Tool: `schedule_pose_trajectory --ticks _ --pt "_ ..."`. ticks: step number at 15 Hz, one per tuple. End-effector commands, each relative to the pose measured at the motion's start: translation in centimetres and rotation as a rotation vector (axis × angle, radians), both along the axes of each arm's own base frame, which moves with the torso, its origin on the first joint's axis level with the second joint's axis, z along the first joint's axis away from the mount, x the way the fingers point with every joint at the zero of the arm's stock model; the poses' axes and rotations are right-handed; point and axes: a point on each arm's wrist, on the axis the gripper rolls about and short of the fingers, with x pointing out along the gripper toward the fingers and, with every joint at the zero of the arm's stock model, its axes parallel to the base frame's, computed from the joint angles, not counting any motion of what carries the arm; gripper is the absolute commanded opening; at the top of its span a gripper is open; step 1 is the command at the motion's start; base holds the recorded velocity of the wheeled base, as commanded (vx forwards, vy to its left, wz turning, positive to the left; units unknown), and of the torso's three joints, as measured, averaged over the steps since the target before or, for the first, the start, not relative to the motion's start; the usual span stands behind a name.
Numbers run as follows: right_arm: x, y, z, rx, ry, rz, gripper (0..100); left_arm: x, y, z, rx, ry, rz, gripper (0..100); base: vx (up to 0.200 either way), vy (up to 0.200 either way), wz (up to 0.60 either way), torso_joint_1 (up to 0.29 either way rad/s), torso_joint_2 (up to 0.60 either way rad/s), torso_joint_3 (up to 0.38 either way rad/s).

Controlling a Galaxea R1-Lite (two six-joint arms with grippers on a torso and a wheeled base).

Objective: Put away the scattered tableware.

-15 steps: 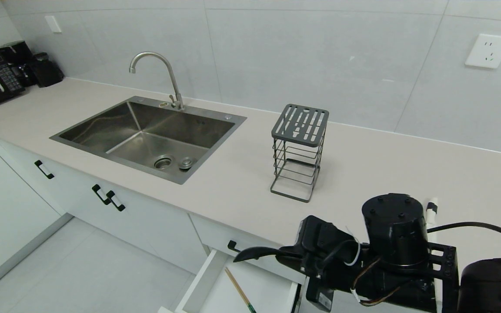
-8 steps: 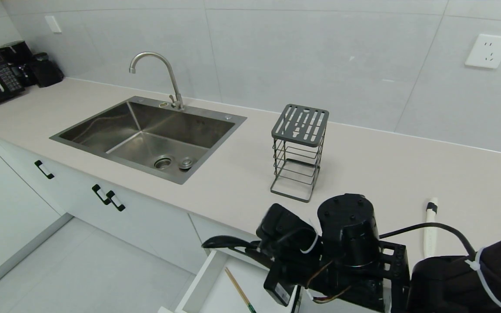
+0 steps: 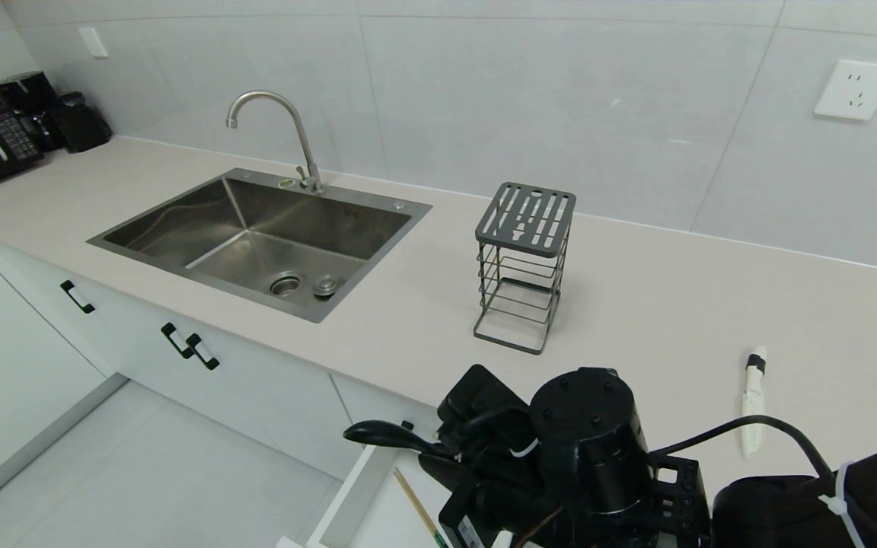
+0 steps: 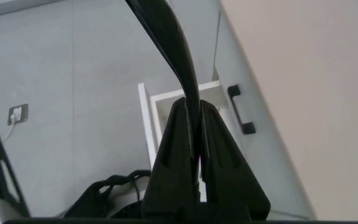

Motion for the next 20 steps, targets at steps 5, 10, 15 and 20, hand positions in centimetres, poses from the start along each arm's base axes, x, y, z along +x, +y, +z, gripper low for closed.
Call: schedule_pose_trajectory --ticks 5,10,15,20 --pt "-0.5 0.5 0.6 0.02 -0.012 0.019 0 0.0 0.0 0.0 0.0 0.0 0.0 100 0.0 0.0 0.0 0.0 0.0 0.0" --pt "0.0 1.6 1.5 0.046 -0.031 0.019 0 0.0 0.0 0.0 0.0 0.0 0.002 100 0.0 0.0 0.0 0.0 0.0 0.0" --pt "0.2 1.9 1.5 -0.045 -0.079 0.044 0 0.0 0.0 0.0 0.0 0.0 0.002 100 0.0 0.0 0.0 0.0 0.0 0.0" --pt "0.3 1.9 1.4 -0.056 -0.089 0.046 0 0.0 0.0 0.0 -0.002 0.0 0.0 100 0.0 0.0 0.0 0.0 0.0 0.0"
